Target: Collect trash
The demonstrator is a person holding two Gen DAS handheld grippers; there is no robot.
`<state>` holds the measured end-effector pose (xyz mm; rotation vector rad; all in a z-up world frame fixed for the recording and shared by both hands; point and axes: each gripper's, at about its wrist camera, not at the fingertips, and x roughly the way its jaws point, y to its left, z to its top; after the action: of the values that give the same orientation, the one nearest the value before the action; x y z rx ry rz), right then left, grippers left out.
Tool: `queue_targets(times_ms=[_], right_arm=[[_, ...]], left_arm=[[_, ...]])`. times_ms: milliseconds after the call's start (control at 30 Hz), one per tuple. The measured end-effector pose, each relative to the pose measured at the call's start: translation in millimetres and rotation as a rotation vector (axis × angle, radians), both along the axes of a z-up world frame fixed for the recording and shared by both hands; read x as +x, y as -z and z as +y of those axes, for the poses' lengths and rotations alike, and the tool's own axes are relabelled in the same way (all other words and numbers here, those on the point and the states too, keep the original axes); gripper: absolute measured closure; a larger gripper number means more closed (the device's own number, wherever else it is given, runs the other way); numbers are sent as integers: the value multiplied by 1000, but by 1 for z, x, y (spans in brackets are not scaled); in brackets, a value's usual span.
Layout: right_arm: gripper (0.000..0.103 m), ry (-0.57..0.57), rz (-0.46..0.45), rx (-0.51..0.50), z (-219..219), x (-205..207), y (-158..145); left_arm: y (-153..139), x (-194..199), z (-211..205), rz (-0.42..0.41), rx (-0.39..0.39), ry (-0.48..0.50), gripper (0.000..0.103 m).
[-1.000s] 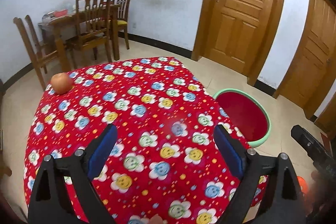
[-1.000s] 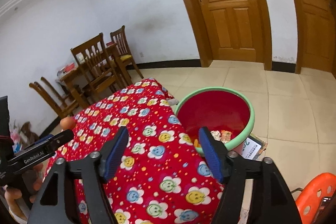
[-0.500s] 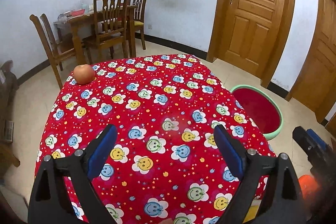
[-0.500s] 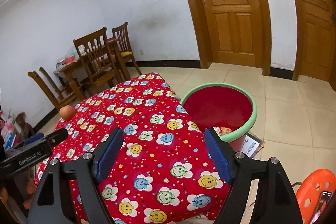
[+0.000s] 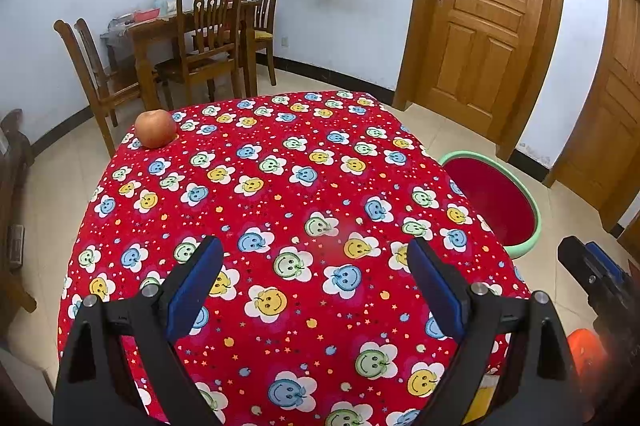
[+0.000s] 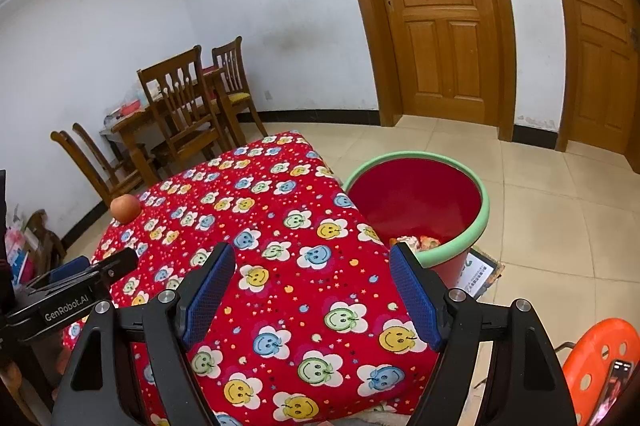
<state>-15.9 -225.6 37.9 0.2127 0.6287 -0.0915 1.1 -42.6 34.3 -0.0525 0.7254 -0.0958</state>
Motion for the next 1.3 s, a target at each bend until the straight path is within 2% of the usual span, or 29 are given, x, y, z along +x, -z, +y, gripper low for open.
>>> queue_targets(times_ms=[1300], right_arm=[[23, 1, 6, 2, 0, 2, 5]], left_arm=[[1, 0, -2, 8, -9, 8, 11]])
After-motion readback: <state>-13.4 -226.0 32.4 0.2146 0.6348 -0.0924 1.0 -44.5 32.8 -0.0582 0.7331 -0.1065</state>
